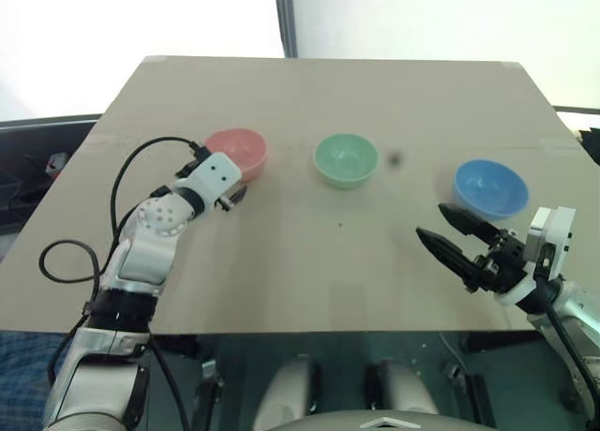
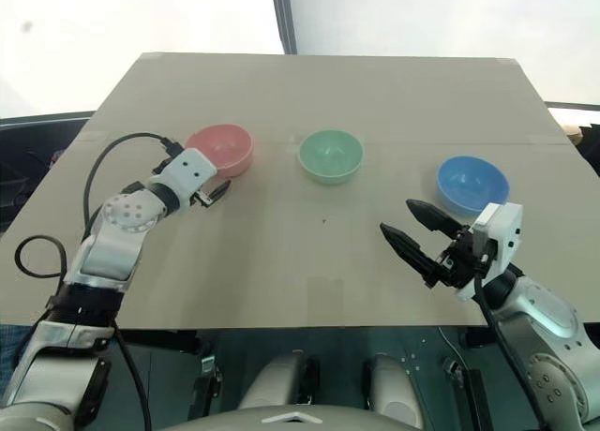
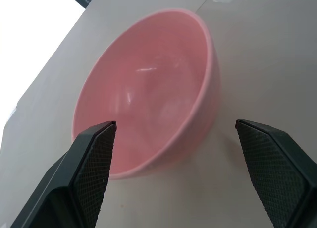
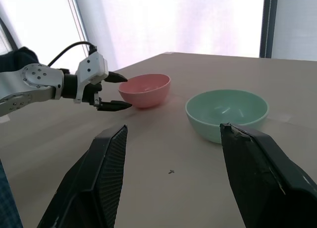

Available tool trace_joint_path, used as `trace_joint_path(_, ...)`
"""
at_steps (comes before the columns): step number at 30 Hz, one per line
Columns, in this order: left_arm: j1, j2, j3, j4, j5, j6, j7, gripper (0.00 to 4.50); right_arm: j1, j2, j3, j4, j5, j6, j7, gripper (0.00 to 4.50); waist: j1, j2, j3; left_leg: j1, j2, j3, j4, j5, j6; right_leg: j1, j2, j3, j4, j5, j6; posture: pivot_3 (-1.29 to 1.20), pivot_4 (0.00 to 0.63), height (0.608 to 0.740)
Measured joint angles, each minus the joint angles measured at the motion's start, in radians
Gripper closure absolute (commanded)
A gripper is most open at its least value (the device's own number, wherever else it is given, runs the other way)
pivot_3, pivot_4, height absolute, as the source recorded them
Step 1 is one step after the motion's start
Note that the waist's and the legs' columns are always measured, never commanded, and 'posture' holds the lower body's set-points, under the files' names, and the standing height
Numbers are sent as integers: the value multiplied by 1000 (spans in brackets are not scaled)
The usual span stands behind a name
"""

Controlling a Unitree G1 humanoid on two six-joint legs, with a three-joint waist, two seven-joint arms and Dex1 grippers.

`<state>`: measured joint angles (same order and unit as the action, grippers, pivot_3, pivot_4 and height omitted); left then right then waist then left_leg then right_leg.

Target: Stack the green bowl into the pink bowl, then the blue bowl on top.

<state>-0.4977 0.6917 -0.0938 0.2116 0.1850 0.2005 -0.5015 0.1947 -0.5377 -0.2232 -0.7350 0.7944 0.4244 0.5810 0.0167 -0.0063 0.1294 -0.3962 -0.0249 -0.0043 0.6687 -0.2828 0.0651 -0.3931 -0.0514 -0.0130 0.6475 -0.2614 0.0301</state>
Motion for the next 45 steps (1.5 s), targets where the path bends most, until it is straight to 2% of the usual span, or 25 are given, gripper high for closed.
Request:
trace_joint_path(11,-230,-36,-128,357,69,-169,-119,413,18,0,-7,0,-14,-5,-6,1363,1,-2,0,-1,-1,0,2,0,0,-1,1,0,2,0,0,0,150,740)
trace_joint_path(12,-252,-34,-143,386,76,-188,-143,910,21,1,-8,-1,-15,-6,-9,1363,0,-2,0,-1,-1,0,2,0,0,-1,1,0,3,0,0,0,150,740)
trace_joint_path(13,-265,-33,-151,402,81,-199,-160,1039,24,1,-8,-2,-15,-6,-11,1363,0,-2,0,-1,-1,0,2,0,0,-1,1,0,3,0,0,0,150,740)
trace_joint_path(14,-277,-32,-156,420,88,-211,-181,1414,28,2,-8,-2,-15,-7,-13,1363,-1,-2,0,-1,-1,0,2,0,0,-1,1,0,3,0,0,0,150,740)
trace_joint_path(21,-287,-35,-178,462,98,-261,-237,4304,53,2,-9,-13,-15,-13,-22,1363,-2,-2,0,-1,-1,0,4,-1,2,-1,1,0,6,0,0,0,150,740)
trace_joint_path(22,-299,-32,-174,461,99,-265,-240,4420,55,2,-9,-13,-16,-14,-22,1363,-1,-3,-1,0,-1,0,4,-1,3,-1,1,0,7,0,0,0,150,740)
trace_joint_path(28,-263,-39,-176,425,65,-373,-303,4420,56,2,-10,-14,-17,-15,-21,1363,0,-3,-1,-1,-1,0,6,-1,2,-1,1,0,8,0,0,0,150,740)
trace_joint_path(31,-204,-58,-192,287,-9,-481,-415,4420,55,2,-11,-14,-19,-16,-21,1363,0,-4,-1,-1,-1,0,6,0,0,-1,0,0,7,0,0,0,150,740)
trace_joint_path(39,-136,-78,-234,-192,-295,-552,-705,4420,56,1,-12,-14,-27,-16,-24,1363,-6,-2,-2,0,0,0,5,0,0,-1,0,1,7,0,0,0,150,740)
trace_joint_path(45,-72,-17,-282,-238,-325,-566,-839,4420,64,2,-13,-14,-39,-16,-41,1363,-6,-1,-2,2,1,1,6,0,2,-1,3,1,10,0,0,0,150,740)
